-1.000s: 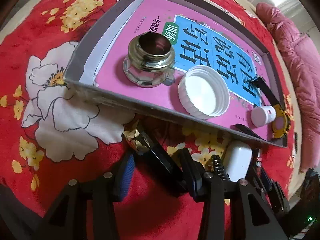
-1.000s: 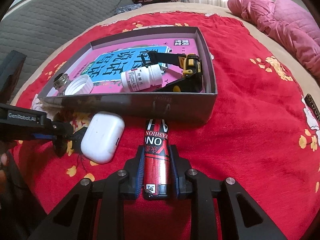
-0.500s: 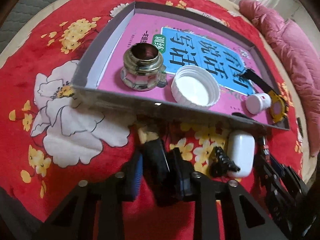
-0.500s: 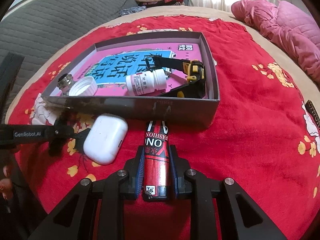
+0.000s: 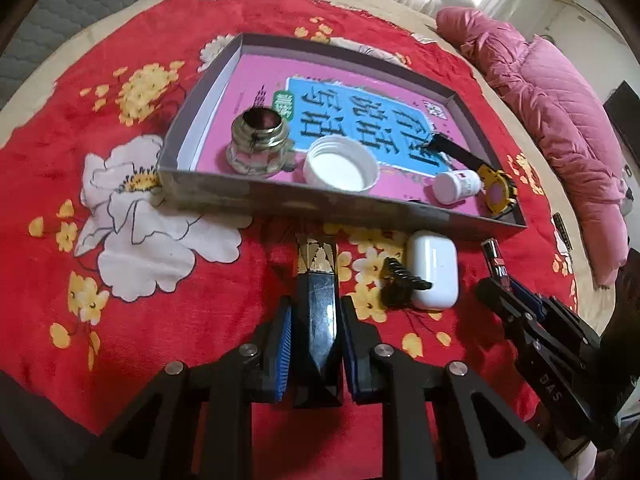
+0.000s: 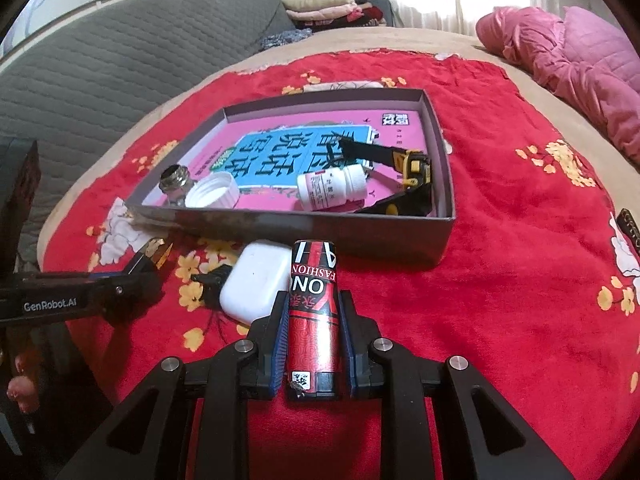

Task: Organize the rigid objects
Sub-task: 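Carry the red lighter with right tool over the box and lower it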

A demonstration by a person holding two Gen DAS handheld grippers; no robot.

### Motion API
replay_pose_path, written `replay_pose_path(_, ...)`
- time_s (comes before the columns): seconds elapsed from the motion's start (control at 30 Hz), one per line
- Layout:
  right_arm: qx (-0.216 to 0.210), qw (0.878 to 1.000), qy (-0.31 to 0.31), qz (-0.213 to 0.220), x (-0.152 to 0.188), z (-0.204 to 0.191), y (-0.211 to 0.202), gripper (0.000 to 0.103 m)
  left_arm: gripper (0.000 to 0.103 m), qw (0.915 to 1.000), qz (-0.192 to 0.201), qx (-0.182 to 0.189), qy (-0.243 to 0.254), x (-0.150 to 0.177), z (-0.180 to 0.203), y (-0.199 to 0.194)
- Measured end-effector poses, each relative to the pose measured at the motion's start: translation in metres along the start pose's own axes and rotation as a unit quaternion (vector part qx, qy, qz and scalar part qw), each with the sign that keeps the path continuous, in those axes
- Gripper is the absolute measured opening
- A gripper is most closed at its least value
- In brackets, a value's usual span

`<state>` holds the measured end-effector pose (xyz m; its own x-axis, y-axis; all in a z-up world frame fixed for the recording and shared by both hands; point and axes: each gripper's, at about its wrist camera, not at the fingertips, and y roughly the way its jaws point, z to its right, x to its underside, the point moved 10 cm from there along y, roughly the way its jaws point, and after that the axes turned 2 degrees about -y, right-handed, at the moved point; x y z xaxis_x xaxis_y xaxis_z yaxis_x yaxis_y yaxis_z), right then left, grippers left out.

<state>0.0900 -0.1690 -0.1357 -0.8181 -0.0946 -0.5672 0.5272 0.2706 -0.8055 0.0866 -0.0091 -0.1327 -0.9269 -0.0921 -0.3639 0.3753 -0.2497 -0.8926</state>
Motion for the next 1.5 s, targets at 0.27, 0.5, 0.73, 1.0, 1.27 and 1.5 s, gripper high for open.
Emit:
replay_pose_path(0.27, -0.010, 0.999, -0.008, 0.036, -0.012, -0.006, -0.016, 0.023, 0.022, 0.9994, 0.023, -0.008, 0.023, -0.009, 0.014, -0.012)
replay_pose_path(0.5, -0.018, 0.998, -0.006, 0.067, -0.023, -0.006, -0.028, 0.023, 0.022, 0.9983, 0.039, -0.016, 0.039, -0.016, 0.021, -0.019)
replay_pose_path(0.73, -0.018, 0.996, -0.010, 0.086, -0.030, -0.006, -0.035, 0.023, 0.022, 0.9964, 0.056, -0.027, 0.057, -0.021, 0.025, -0.024)
replay_pose_path(1.0, -0.016, 0.994, -0.008, 0.106, -0.037, -0.004, -0.041, 0.023, 0.022, 0.9955, 0.066, -0.027, 0.063, -0.024, 0.027, -0.026)
replay_pose_path(1.27, -0.010, 0.993, -0.006, 0.122, -0.048, 0.004, -0.042, 0.023, 0.022, 0.9944, 0.083, -0.025, 0.061, -0.045, 0.028, -0.026)
replay_pose_path(1.5, -0.009, 0.992, 0.000, 0.125, -0.058, 0.012, -0.033, 0.023, 0.022, 0.9950, 0.082, -0.022, 0.052, -0.064, 0.028, -0.012)
